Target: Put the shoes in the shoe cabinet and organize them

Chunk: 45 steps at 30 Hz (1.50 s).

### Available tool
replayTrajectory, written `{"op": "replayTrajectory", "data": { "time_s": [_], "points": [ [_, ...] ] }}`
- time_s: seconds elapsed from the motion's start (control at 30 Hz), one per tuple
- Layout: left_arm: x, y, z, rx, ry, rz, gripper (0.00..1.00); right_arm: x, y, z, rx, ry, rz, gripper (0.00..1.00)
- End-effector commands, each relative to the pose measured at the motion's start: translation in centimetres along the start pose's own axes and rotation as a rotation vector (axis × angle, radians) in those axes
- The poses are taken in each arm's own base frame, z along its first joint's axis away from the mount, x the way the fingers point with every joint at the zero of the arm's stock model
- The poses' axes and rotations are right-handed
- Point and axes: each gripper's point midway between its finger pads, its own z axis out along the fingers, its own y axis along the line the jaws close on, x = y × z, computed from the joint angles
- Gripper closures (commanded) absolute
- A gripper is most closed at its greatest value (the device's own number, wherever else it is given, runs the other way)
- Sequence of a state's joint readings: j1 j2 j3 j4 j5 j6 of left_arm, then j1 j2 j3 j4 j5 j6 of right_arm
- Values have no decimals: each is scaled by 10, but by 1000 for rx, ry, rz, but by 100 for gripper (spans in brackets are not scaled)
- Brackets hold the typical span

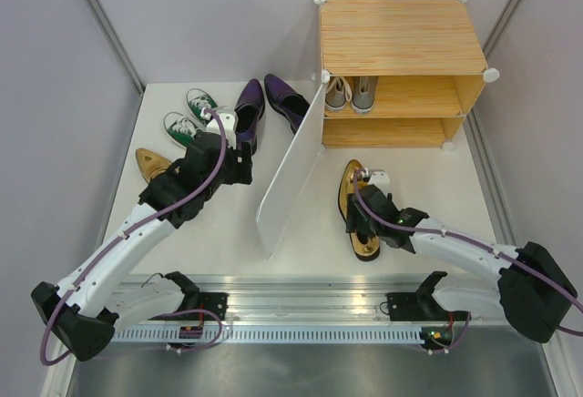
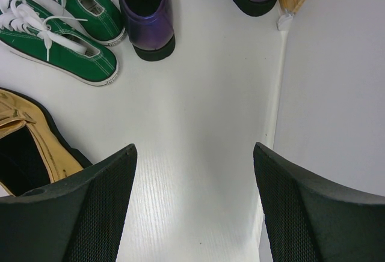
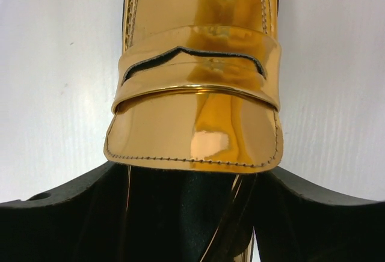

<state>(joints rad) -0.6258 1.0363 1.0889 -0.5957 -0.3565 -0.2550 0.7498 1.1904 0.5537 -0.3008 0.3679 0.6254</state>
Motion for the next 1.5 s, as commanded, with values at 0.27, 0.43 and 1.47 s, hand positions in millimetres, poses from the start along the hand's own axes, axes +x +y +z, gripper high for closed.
{"op": "replayTrajectory", "data": {
  "time_s": [0.27, 0.43, 1.47],
  "points": [
    [-4, -2, 1, 9, -20, 34, 18, -29, 9, -30, -146, -71, 65, 99],
    [-4, -1, 1, 8, -21, 34, 18, -45, 6, -47, -159, -136, 105, 99],
    [-8, -6, -8, 34, -44, 35, 18, -252, -60, -121, -33, -609, 278, 99]
  ]
}}
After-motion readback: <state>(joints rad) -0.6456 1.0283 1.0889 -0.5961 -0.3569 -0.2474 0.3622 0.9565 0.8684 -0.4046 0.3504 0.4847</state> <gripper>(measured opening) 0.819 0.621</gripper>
